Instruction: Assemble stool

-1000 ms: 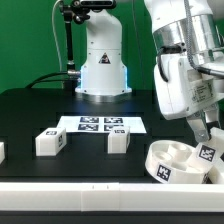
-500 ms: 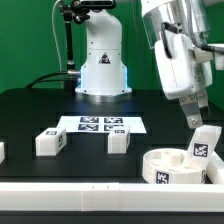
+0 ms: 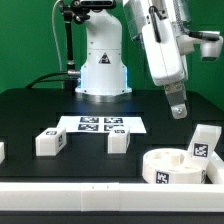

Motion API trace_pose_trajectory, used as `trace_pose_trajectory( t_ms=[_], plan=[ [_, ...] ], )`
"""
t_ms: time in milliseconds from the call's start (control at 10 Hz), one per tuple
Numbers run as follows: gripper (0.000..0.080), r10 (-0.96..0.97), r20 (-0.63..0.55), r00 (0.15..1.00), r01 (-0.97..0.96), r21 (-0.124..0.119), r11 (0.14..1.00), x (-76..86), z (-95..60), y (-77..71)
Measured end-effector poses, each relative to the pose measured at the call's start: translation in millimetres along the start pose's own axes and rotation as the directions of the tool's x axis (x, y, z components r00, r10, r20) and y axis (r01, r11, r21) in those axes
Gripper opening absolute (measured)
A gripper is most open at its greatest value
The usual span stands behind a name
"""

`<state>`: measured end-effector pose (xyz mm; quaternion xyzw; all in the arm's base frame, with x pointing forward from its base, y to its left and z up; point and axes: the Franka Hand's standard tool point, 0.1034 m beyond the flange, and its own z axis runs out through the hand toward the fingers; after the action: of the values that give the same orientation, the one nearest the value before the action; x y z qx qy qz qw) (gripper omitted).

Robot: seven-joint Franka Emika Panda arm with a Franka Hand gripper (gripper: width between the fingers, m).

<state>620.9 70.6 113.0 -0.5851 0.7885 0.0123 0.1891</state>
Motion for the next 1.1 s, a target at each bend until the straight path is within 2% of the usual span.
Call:
trace_pose_trajectory(
  t_ms=[100,200,300,400,500,700,1100],
  plan=[
    [0.0648,-0.061,0.001,0.998,0.061,-0.03,0.998,-1.3,2.7,4.2],
    [0.0648,-0.23,0.015,0.973,0.23,-0.102,0.968,0.9,8.0,11.6],
    [0.0649,-0.364,0.02,0.931,0.365,-0.099,0.926,24.2,7.9,10.6],
    [0.0648,-0.35,-0.006,0.937,0.349,-0.074,0.934,49.4,7.7,13.9],
    [0.0649,-0.391,-0.013,0.92,0.389,-0.074,0.918,64.3,5.6,16.3],
    [0.0648,-0.476,-0.011,0.879,0.474,-0.072,0.877,84.4,-3.3,12.3],
    [0.0649,-0.519,-0.007,0.855,0.517,-0.076,0.853,82.0,-1.0,13.8]
  ],
)
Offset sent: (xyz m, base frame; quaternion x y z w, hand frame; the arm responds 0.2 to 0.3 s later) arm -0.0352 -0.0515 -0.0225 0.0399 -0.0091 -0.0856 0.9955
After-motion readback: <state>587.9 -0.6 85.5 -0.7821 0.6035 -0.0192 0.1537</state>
